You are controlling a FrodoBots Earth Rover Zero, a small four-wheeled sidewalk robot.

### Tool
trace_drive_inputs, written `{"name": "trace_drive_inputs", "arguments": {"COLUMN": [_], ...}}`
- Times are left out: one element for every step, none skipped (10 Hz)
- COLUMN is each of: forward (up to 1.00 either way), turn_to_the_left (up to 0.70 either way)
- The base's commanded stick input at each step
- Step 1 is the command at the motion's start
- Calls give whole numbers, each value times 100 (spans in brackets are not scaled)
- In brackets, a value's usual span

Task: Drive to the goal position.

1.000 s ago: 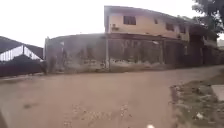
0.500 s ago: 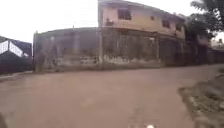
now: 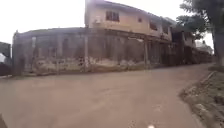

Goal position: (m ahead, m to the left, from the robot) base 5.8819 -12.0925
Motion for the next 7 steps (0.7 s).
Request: {"name": "trace_drive_inputs", "arguments": {"forward": [100, 100, 100, 100, 100, 100, 100], "turn_to_the_left": [-14, -14, -14, -14, -14, -14, -14]}}
